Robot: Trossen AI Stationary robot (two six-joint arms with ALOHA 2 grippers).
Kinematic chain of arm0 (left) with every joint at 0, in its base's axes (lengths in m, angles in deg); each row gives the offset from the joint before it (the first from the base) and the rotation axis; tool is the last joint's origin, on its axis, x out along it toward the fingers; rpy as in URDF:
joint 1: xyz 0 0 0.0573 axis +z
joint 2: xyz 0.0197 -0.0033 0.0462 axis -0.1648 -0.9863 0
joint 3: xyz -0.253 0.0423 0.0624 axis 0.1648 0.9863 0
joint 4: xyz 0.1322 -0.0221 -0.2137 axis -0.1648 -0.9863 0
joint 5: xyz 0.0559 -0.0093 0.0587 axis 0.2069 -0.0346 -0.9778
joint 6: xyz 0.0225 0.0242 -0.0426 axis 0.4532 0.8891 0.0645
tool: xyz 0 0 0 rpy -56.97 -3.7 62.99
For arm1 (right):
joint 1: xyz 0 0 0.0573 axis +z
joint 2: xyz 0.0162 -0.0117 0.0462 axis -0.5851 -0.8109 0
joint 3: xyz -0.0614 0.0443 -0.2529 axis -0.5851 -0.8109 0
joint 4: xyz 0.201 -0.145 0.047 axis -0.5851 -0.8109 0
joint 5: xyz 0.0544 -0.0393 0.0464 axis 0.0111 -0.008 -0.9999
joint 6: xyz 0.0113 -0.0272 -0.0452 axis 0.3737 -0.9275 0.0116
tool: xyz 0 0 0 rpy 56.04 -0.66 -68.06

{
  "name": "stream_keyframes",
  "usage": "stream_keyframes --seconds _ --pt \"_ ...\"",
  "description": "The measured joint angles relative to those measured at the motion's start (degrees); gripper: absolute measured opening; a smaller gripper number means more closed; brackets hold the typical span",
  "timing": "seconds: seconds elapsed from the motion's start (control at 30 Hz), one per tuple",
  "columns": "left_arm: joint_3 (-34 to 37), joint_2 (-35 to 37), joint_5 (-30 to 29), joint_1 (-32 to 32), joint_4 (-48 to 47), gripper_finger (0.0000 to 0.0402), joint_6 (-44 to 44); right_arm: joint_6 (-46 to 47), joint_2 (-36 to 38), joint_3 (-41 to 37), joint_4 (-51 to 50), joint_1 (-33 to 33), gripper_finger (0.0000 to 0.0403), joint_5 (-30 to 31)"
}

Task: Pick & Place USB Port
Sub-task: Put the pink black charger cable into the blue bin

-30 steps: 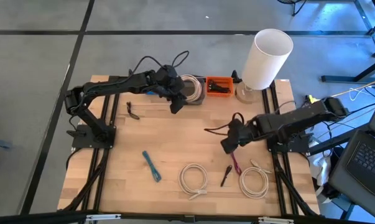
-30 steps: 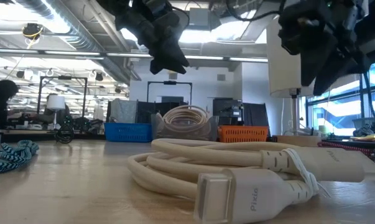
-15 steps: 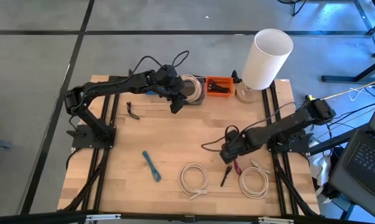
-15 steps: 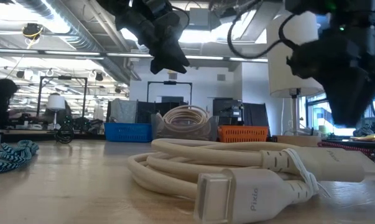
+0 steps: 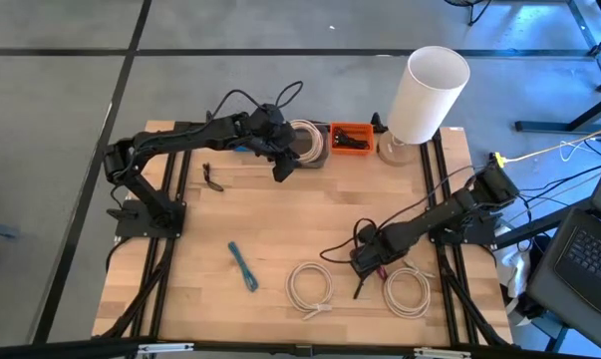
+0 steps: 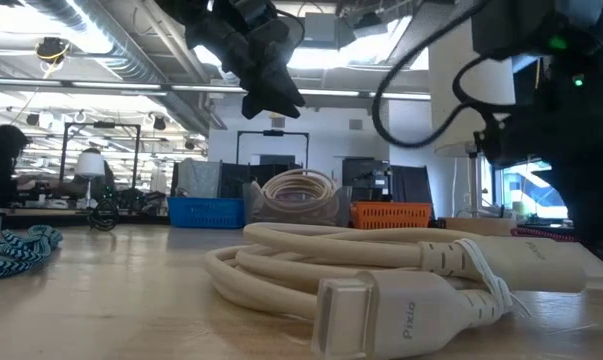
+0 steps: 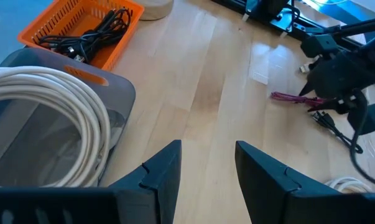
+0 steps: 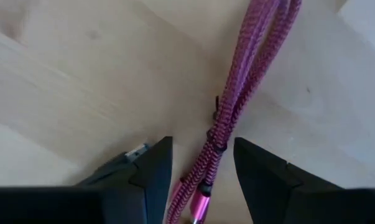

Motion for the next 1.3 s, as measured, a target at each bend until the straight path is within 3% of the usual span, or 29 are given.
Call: stream_keyframes --seconds 0.13,0.33,0.47,0.63,0.8,0.9,1.0,1.13,1.3 --pt "0.0 0.0 -0.01 0.01 0.0 0.0143 -0.23 0.0 -1.32 0.2 0.5 0.02 0.0134 -0.25" --pt "0.0 0.0 0.0 0.0 -0.02 0.0143 -0.45 -0.01 -1.22 0.25 0.78 0.03 0.0018 0.37" --pt "0.0 0.0 0.01 0.01 -0.02 0.0143 -0.46 1.09 0.53 -0.1 -0.64 -0.01 0.002 3.44" --pt "0.0 0.0 -0.01 0.01 0.0 0.0143 -0.46 1.06 8.17 -0.04 -1.66 -1.66 0.0014 8.95" --pt "0.0 0.0 0.02 -0.01 0.8 0.0143 -1.06 -1.16 18.52 2.47 -1.46 -4.91 0.0014 22.47" --pt "0.0 0.0 1.88 -0.01 4.57 0.0143 -3.78 -7.8 24.25 4.52 1.46 -7.01 0.0014 29.02" --pt "0.0 0.0 7.21 -0.15 11.99 0.0143 -6.17 -20.26 29.11 6.23 9.46 -9.21 0.0013 32.23" --pt "0.0 0.0 14.45 -1.15 26.75 0.0143 -10.39 -36.83 33.17 7.78 22.14 -11.93 0.0013 31.24" --pt "-0.02 0.0 19.5 -2.91 43.8 0.0143 -14.39 -48.24 34.28 11.24 28.49 -14.88 0.0013 29.63"
